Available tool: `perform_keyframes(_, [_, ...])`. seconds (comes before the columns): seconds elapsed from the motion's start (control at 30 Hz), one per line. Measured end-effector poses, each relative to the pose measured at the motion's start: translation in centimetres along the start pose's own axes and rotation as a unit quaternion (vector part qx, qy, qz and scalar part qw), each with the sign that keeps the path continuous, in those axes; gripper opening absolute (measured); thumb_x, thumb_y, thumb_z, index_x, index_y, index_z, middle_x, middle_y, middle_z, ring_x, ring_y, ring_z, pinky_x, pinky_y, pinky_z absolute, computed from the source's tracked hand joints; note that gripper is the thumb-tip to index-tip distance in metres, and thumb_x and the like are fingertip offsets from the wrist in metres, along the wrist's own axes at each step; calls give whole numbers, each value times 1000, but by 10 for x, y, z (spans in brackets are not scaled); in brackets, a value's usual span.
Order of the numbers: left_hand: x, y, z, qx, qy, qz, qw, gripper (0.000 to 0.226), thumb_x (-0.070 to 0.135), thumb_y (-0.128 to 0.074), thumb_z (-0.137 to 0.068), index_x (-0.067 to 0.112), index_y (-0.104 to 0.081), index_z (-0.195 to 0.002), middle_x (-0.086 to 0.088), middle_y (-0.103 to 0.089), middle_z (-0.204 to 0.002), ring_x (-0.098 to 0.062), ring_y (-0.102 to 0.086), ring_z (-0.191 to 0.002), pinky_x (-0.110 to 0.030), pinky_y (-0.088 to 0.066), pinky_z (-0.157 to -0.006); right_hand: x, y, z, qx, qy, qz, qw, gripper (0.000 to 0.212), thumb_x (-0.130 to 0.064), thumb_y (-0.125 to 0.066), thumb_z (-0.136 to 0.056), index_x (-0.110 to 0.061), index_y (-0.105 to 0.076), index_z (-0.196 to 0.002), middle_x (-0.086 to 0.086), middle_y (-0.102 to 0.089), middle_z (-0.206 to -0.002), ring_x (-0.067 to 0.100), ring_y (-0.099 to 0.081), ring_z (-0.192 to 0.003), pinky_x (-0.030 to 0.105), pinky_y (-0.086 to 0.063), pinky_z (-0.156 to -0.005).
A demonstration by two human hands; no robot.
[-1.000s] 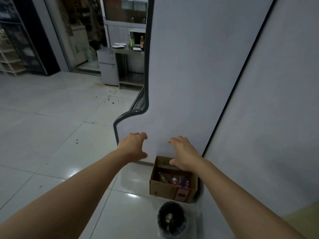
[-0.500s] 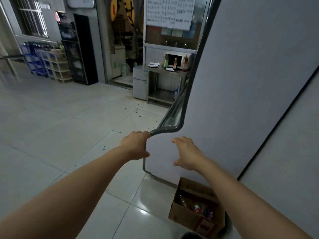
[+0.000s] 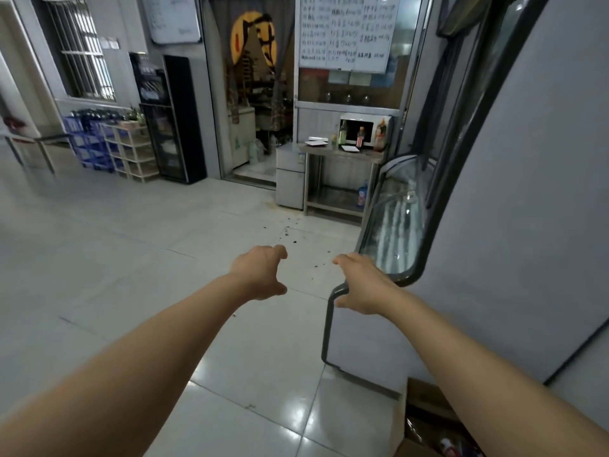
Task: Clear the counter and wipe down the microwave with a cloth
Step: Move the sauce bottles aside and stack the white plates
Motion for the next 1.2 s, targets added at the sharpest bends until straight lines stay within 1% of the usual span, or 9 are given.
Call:
perform_keyframes(0.13, [-34, 6, -29, 5, 4, 1, 1000, 64, 34, -71, -77, 24, -40, -133, 3, -51, -130, -19, -49, -119, -34, -46, -89, -19, -2, -45, -8, 13, 3, 1000, 79, -30, -69, -82, -17, -24, -146, 3, -28, -148, 22, -23, -138, 40, -34, -109])
perform_keyframes(0.27, [-59, 2, -72, 2, 17, 2, 1000, 64, 35, -70, -77, 25, -40, -132, 5, -51, -130, -18, -49, -117, -32, -44, -86, -20, -6, -100, -10, 21, 2, 1000, 80, -30, -69, -81, -16, -24, -145, 4, -29, -147, 23, -23, -137, 40, -35, -108])
perform_keyframes(0.53, [-83, 1, -203, -3, 28, -3, 1000, 65, 35, -71, -78, 22, -40, -133, 2, -52, -130, -20, -51, -116, -35, -46, -90, 14, 5, -247, -4, 33, -3, 999, 84, -31, -72, -78, -19, -23, -146, 3, -28, -148, 23, -25, -136, 41, -35, -107])
perform_keyframes(0.67, [-94, 9, -269, 10, 38, 0, 999, 65, 34, -71, -77, 23, -40, -133, 2, -53, -129, -20, -51, -115, -33, -47, -87, 30, 16, -317, 0, 38, -5, 999, 84, -32, -72, -77, -20, -24, -145, 2, -28, -148, 23, -25, -136, 39, -36, -106])
perform_keyframes(0.83, [-110, 5, -342, 6, 42, 1, 999, 65, 35, -72, -77, 23, -40, -132, 3, -54, -127, -20, -52, -114, -31, -45, -82, 47, 16, -388, -5, 38, -12, 999, 84, -33, -72, -76, -21, -25, -145, 1, -28, -147, 22, -25, -135, 39, -35, -105])
perform_keyframes(0.97, [-127, 1, -402, 9, 31, 0, 999, 64, 36, -71, -77, 23, -40, -133, 3, -54, -128, -20, -51, -115, -29, -41, -78, 59, 15, -445, -4, 25, -14, 1000, 85, -33, -73, -75, -22, -25, -144, 2, -29, -146, 23, -26, -135, 39, -35, -105])
perform_keyframes(1.1, [-146, -3, -472, 5, 6, -4, 1000, 65, 36, -71, -77, 23, -40, -133, 2, -54, -129, -21, -52, -116, -32, -45, -84, 69, 13, -509, 2, 6, -5, 1000, 86, -35, -73, -75, -22, -25, -144, 2, -28, -147, 23, -25, -136, 40, -36, -104])
perform_keyframes(1.2, [-167, -3, -533, -2, -14, -2, 1000, 65, 35, -72, -77, 22, -40, -133, 1, -55, -128, -21, -53, -115, -33, -47, -86, 76, 15, -565, 4, -20, 2, 1000, 86, -35, -73, -76, -20, -24, -145, 3, -27, -148, 25, -25, -136, 41, -35, -106])
Point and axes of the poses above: each hand's wrist, its own z-axis away from the middle knuckle, its own y-axis out of the back of the hand, x = y × z, the point moved 4 cm from there along -z, towards the middle knuckle
